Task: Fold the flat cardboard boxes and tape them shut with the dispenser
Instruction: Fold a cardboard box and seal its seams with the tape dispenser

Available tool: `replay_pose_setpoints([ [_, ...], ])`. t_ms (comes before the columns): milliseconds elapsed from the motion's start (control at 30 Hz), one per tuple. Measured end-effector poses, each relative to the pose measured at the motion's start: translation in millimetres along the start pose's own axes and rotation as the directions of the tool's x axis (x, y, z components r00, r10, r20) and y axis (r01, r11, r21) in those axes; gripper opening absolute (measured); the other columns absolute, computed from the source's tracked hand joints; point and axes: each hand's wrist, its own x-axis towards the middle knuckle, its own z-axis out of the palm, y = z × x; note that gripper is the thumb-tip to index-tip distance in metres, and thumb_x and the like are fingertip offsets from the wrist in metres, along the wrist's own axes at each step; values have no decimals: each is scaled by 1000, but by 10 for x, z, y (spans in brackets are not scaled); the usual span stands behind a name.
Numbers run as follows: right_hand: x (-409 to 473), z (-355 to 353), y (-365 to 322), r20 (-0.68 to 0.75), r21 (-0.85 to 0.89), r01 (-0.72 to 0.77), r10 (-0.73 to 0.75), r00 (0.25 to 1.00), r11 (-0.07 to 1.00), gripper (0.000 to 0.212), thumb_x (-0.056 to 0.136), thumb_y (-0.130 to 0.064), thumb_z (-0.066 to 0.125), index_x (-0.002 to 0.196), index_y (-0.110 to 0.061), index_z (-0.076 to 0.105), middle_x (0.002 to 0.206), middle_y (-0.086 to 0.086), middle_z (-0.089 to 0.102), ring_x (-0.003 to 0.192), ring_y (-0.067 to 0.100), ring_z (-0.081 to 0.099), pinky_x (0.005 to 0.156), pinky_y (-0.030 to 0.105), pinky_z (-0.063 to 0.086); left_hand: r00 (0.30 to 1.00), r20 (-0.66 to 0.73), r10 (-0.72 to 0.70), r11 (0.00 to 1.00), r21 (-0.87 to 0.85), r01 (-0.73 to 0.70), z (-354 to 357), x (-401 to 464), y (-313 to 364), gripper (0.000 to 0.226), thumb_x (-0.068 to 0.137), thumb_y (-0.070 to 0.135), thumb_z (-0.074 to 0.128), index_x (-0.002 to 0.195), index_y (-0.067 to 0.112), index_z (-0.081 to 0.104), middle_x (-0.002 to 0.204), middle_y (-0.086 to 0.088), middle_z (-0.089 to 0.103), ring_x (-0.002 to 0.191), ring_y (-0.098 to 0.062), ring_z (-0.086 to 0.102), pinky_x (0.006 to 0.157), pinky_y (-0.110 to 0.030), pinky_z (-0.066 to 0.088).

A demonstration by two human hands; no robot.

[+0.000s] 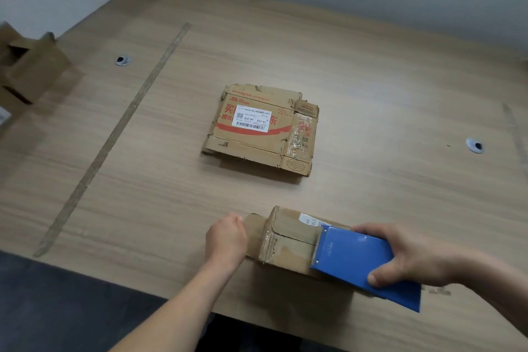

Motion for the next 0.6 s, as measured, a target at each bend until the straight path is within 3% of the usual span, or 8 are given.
replay_pose_setpoints([
  [100, -4, 10, 7, 2, 1, -4, 4, 1000, 1000, 77, 55, -57, 81, 126, -47, 54, 114, -17, 65, 100, 4, 65, 93, 31, 57, 994, 79, 75, 985, 152, -86, 142, -70, 123, 34, 105, 29, 31, 106, 9, 58, 106, -16, 68, 98, -37, 63, 76, -39, 45],
  [367, 22, 19, 59, -18, 3, 10, -10, 1000, 1000, 70, 60, -52, 84, 124, -50, 55, 111, -17, 66, 98, 6, 66, 89, 31, 58, 952, 227, 207, 894, 351, -278, 170, 36, 184, 25, 100, 24, 34, 105, 16, 57, 110, -10, 67, 100, -36, 63, 74, -38, 46],
  [500, 32, 13, 52, -18, -6, 5, -5, 1000, 1000, 67, 64, -48, 84, 125, -49, 54, 110, -17, 66, 98, 9, 66, 88, 32, 58, 951, 256, 173, 898, 357, -259, 96, 29, 232, 24, 98, 29, 37, 102, 20, 59, 110, -10, 68, 103, -36, 63, 75, -37, 46],
  [600, 35, 7, 40, -24, -19, 5, -5, 1000, 1000, 68, 67, -46, 85, 127, -48, 53, 111, -16, 66, 100, 10, 66, 89, 32, 58, 963, 250, 101, 909, 370, -191, 44, 5, 218, 28, 97, 39, 47, 116, 18, 47, 112, -11, 67, 105, -35, 62, 76, -37, 45],
])
